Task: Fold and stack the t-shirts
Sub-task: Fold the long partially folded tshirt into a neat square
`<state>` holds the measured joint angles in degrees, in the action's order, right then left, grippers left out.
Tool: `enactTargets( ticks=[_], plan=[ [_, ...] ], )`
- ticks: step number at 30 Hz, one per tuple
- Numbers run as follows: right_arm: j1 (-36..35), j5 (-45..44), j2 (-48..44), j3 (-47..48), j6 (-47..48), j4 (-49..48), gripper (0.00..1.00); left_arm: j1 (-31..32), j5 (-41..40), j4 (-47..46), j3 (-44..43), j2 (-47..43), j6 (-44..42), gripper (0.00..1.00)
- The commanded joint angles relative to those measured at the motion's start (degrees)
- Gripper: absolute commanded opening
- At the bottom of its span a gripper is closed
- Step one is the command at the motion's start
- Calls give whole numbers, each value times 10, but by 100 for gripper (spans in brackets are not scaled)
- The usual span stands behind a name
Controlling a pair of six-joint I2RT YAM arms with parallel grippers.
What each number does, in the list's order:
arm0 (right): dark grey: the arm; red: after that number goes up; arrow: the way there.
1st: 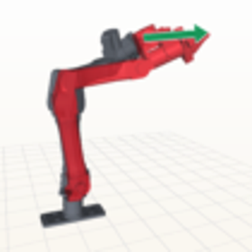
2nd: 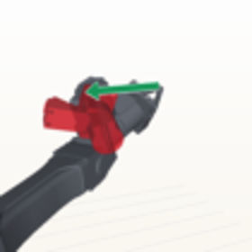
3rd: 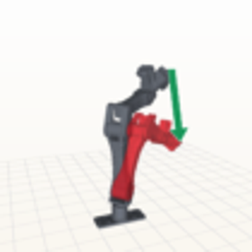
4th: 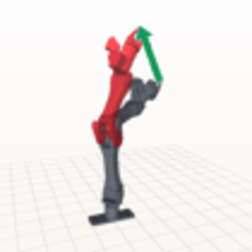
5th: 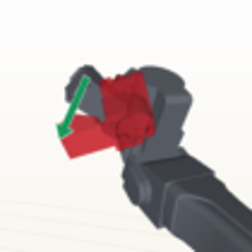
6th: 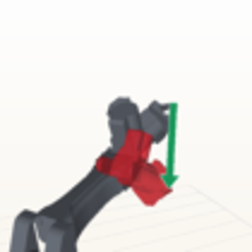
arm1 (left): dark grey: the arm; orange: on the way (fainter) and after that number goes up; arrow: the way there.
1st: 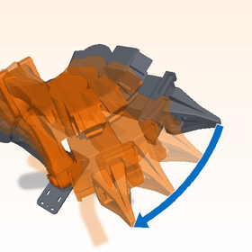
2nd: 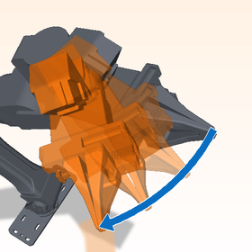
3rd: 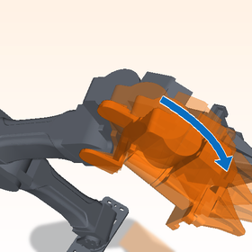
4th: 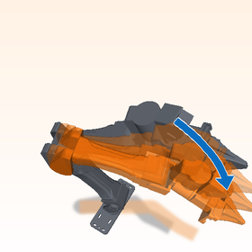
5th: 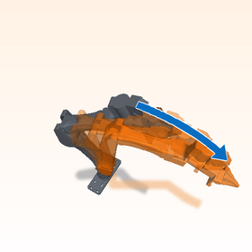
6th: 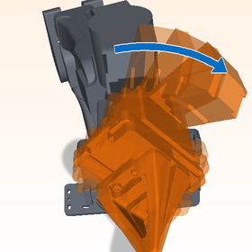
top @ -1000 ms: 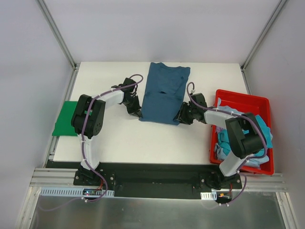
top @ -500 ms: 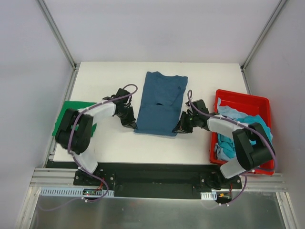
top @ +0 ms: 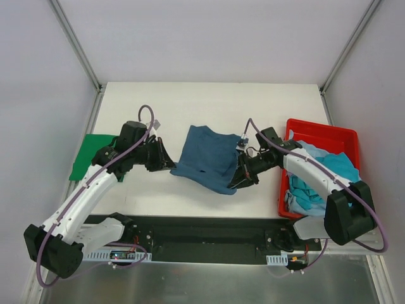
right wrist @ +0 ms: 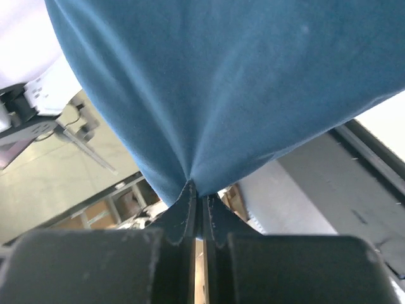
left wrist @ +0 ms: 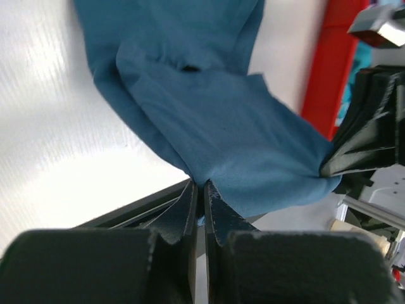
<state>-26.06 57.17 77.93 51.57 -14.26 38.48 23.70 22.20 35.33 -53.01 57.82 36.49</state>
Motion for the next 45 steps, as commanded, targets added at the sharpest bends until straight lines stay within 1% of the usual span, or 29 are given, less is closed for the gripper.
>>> enactTargets(
  ticks=[1, 3, 5, 10, 14, 18, 21, 30, 33, 38, 42, 44, 45],
  plan=[
    [21, 100, -9, 37, 17, 68, 0, 0, -55, 10, -79, 6, -5, 0],
    [48, 102, 3, 47, 16, 69, 0, -1, -93, 10, -111, 36, -2, 0],
    [74, 109, 16, 58, 16, 68, 0, -1, -111, 9, -146, 72, 3, 0],
    [117, 109, 59, 96, 33, 65, 0, -3, -121, 4, -229, 179, -5, 0],
    [140, 101, 99, 110, 25, 47, 1, -11, -128, 5, -278, 245, -2, 0],
    [152, 93, 115, 110, -6, -3, 0, -20, -136, 5, -302, 282, 1, 0],
    [157, 97, 134, 114, -9, -10, 0, -28, -133, 4, -313, 301, 2, 0],
    [174, 64, 198, 148, -38, -60, 0, -44, -135, 4, -358, 383, 1, 0],
    [180, 55, 227, 162, -50, -81, 4, -47, -133, 4, -380, 417, -5, 0],
    [189, 26, 277, 189, -73, -111, 6, -51, -117, 5, -430, 487, -14, 0],
    [196, -1, 311, 212, -80, -117, 12, -57, -108, 5, -463, 541, -16, 0],
    [200, -27, 323, 225, -89, -121, 14, -59, -105, 6, -481, 565, -19, 6],
    [201, -43, 325, 229, -95, -125, 16, -59, -103, 6, -489, 575, -21, 7]
  ],
)
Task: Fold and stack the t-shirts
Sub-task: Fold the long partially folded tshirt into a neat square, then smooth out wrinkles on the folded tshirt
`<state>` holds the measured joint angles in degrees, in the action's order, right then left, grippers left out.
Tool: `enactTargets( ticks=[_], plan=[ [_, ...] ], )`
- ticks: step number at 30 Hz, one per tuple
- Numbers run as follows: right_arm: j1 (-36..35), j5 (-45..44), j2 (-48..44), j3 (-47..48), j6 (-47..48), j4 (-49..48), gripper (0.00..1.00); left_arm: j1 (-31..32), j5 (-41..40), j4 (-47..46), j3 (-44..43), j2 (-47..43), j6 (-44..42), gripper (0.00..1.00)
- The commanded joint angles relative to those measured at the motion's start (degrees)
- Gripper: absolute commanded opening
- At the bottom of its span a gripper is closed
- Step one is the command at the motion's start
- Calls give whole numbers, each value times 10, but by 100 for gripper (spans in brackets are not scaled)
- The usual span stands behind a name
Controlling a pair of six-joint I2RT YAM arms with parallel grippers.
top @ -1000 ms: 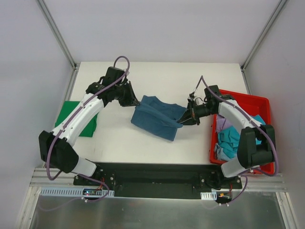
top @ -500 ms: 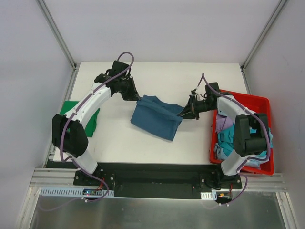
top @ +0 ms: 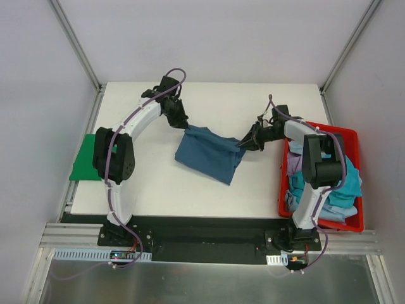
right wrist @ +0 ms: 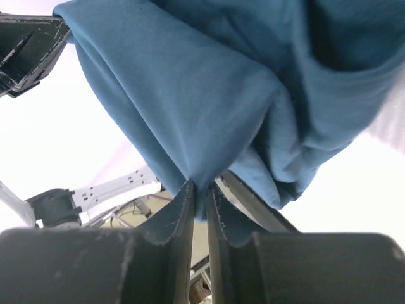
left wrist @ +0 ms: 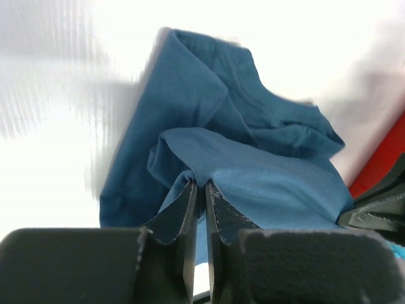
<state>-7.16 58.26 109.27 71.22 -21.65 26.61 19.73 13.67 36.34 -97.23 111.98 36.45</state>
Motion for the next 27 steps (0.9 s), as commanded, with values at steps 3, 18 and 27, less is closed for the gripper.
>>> enactTargets(
  ticks=[3, 18, 27],
  plan=[
    [13, -77, 13, 50, -30, -12, 37, -21, 13, -3, -87, 63, -35, 27],
    [-4, -191, -158, -19, 32, -31, 96, -11, 64, -2, -33, -53, -68, 99],
    [-118, -224, -92, 55, -30, -120, 96, 54, 95, -10, 101, -110, -71, 99]
  ],
)
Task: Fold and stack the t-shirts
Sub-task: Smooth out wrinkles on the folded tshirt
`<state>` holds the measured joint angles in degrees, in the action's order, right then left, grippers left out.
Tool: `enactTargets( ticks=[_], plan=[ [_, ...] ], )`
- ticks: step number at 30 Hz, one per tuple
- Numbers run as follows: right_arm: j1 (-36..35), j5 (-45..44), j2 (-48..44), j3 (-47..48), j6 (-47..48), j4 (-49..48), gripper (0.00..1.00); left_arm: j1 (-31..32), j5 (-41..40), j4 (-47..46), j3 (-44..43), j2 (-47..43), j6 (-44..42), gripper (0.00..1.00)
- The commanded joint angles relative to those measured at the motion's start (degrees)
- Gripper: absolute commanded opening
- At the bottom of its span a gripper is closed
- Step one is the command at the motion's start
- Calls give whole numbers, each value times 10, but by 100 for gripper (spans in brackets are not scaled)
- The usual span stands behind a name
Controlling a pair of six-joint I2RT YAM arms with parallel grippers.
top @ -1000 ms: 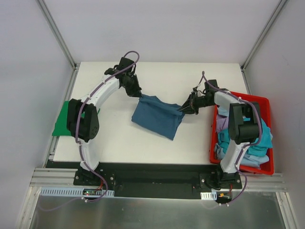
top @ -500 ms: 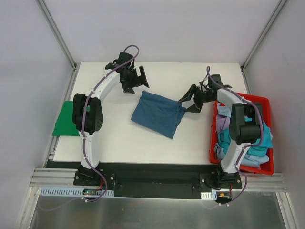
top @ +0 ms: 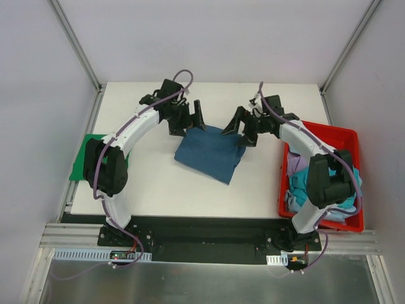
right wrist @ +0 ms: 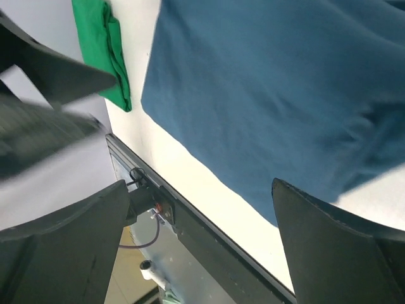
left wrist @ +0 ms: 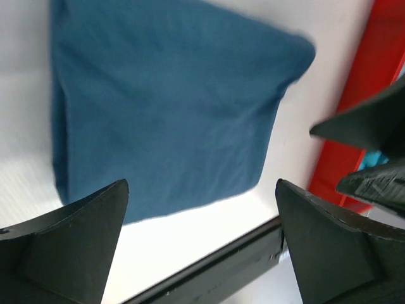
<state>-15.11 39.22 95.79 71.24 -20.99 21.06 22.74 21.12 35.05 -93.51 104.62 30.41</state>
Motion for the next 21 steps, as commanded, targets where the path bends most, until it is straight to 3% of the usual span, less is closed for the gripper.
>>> enactTargets(
  ticks=[1, 5, 12, 17, 21],
  plan=[
    [-46, -41, 59, 68, -43, -72, 96, 27, 21, -8, 88, -44, -9, 99],
    [-54, -107, 128, 97, -60, -87, 96, 28, 42, -67, 180, -54, -2, 99],
    [-39, -215, 185, 83, -41, -48, 96, 27, 14, -112, 252, -28, -11, 99],
    [-29, -218, 203, 93, -14, -37, 96, 36, 39, -136, 280, -7, 9, 99],
    [-30, -204, 185, 143, 36, 1, 96, 73, 52, -137, 300, -47, 14, 99]
  ],
)
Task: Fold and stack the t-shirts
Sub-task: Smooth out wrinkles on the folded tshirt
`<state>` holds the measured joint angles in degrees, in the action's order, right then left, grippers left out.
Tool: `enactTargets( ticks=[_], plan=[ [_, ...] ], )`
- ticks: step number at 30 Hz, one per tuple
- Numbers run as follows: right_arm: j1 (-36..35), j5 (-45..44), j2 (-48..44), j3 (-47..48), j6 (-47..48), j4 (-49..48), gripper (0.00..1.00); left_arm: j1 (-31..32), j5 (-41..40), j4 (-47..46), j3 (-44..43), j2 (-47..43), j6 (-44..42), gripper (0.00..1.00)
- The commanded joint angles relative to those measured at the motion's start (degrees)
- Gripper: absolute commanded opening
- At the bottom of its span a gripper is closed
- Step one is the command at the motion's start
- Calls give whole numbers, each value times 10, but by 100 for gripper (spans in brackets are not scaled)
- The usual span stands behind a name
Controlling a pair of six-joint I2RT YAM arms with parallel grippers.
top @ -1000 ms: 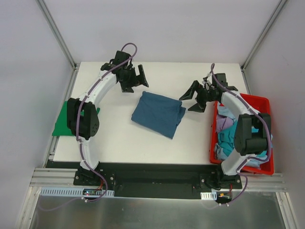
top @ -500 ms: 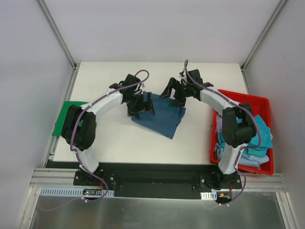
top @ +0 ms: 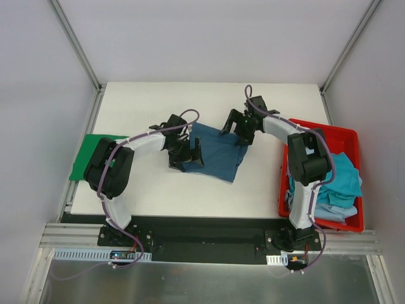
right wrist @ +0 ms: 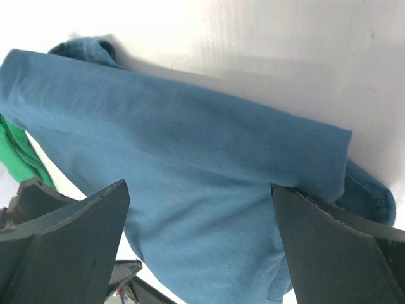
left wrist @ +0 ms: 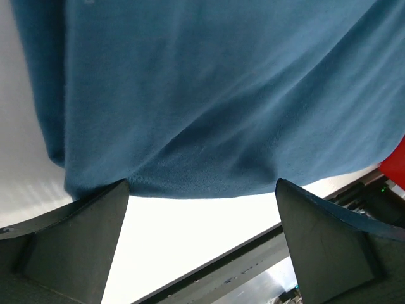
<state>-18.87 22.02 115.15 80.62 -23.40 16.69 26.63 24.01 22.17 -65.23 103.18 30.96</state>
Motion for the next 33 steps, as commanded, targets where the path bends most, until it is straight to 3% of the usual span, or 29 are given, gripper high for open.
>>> enactTargets(
  ticks=[1, 5, 10, 13, 19, 26, 33],
  plan=[
    [8, -28, -22, 61, 70, 54, 96, 46, 24, -8, 19, -52, 9, 99],
    [5, -4, -108, 52, 106, 70, 96, 69, 15, -8, 23, -126, 20, 99],
    [3, 128, -201, -51, 73, 52, 96, 68, -22, -8, 3, -181, 15, 99],
    [-19, 166, -239, -132, 45, 14, 96, 48, -25, -10, -37, -141, 10, 99],
    [-34, 160, -238, -242, 3, -34, 96, -10, 53, -18, -140, -9, 5, 99],
    [-15, 83, -187, -292, 11, -32, 96, -13, 24, -24, -143, 65, -11, 99],
    [-9, 56, -234, -281, 53, 9, 96, -18, 12, -20, -140, 87, -2, 99]
  ],
)
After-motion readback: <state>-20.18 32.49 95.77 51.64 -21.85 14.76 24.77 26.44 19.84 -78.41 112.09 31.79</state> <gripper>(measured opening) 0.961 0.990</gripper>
